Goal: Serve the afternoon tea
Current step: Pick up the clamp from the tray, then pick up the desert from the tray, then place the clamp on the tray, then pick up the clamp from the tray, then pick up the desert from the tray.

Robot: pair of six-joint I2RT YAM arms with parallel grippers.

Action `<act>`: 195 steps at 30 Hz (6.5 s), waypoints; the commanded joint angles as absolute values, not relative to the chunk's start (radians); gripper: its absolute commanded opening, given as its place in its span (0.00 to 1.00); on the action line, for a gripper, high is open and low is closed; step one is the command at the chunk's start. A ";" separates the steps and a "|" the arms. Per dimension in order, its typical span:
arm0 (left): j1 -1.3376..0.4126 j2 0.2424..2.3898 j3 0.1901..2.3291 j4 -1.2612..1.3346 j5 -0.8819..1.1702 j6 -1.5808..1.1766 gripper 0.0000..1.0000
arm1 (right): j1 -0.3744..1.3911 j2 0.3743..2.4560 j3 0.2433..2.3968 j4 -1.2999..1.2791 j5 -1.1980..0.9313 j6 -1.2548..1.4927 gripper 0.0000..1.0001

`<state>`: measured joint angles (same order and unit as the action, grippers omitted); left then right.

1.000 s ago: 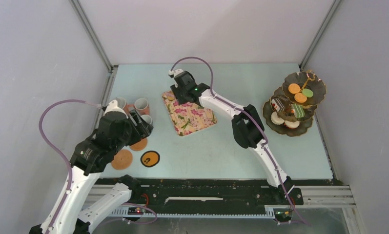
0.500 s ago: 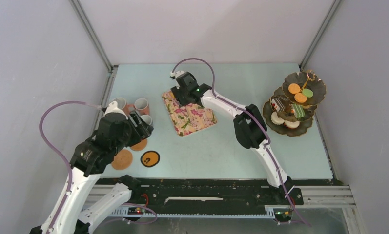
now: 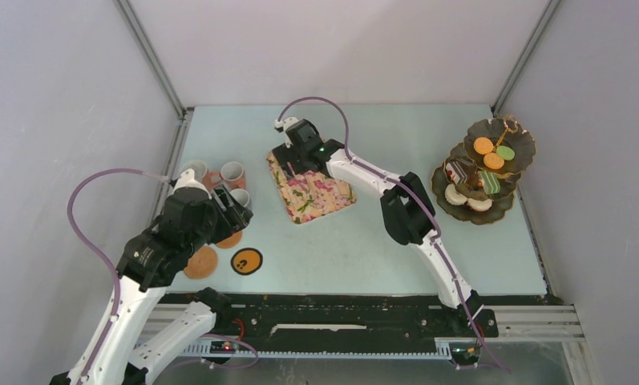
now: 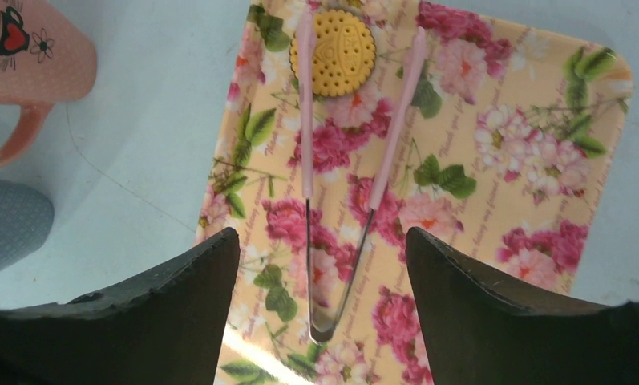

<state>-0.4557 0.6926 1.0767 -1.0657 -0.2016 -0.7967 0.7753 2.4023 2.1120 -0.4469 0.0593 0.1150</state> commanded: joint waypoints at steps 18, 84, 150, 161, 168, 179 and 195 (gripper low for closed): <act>-0.447 0.662 1.050 -1.055 -0.181 -0.810 0.71 | 0.765 2.566 2.311 -0.615 -0.006 0.210 0.76; -0.412 0.616 0.991 -1.040 -0.134 -0.795 0.73 | 0.771 2.411 2.164 -0.591 -0.058 0.067 0.27; -0.394 0.632 0.995 -0.997 -0.066 -0.821 0.73 | 0.806 2.056 1.470 -0.450 0.141 0.274 0.51; -0.394 0.627 0.994 -0.993 -0.064 -0.831 0.73 | 0.791 1.961 1.468 -0.435 0.132 0.279 0.40; -0.394 0.626 0.994 -0.992 -0.066 -0.834 0.73 | 0.792 1.926 1.462 -0.438 0.097 0.264 0.39; -0.394 0.622 0.992 -0.993 -0.071 -0.834 0.73 | 0.798 2.002 1.495 -0.439 0.011 0.169 0.41; -0.394 0.618 0.994 -0.996 -0.081 -0.836 0.73 | 0.802 2.081 1.549 -0.473 0.037 0.146 0.45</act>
